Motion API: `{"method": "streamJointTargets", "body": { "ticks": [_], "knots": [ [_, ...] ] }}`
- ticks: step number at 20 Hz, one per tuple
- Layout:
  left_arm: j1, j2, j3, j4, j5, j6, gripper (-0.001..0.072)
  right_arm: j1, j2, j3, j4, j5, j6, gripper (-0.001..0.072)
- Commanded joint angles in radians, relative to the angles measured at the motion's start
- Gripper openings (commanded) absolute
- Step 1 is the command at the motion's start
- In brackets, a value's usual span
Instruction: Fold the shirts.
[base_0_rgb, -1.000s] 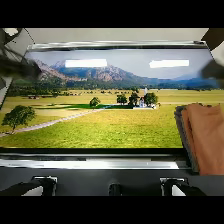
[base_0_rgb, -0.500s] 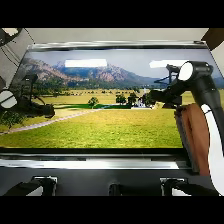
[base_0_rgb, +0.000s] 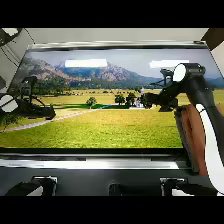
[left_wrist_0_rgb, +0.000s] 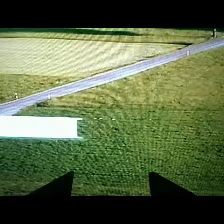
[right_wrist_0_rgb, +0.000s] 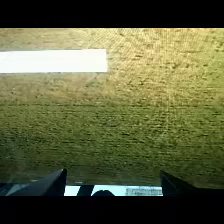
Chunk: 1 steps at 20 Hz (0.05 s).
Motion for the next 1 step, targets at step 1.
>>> {"method": "streamJointTargets", "body": {
  "ticks": [1],
  "knots": [
    [0.0, 0.001, -0.002, 0.0, 0.002, -0.001, 0.0551, 0.001, 0.0, 0.001, 0.002, 0.002, 0.0, 0.0677]
  ]
}}
